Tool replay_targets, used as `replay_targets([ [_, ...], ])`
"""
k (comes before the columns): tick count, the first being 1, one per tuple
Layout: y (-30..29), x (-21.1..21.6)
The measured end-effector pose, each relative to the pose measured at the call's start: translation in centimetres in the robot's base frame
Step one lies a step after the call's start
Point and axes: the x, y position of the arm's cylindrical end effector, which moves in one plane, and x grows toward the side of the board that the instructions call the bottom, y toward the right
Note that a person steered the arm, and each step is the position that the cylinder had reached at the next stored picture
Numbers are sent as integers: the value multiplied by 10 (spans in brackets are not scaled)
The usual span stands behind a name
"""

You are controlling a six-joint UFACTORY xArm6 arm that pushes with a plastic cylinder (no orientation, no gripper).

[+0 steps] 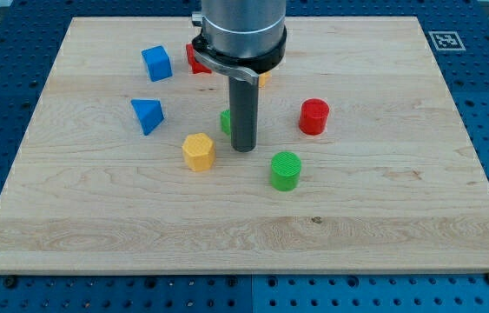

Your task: Move the blue blocks diagonal to each other

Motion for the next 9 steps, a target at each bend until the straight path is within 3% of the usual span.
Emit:
replay_targets([
  [2, -9, -29],
  [6, 5, -11],
  [9, -12, -33],
])
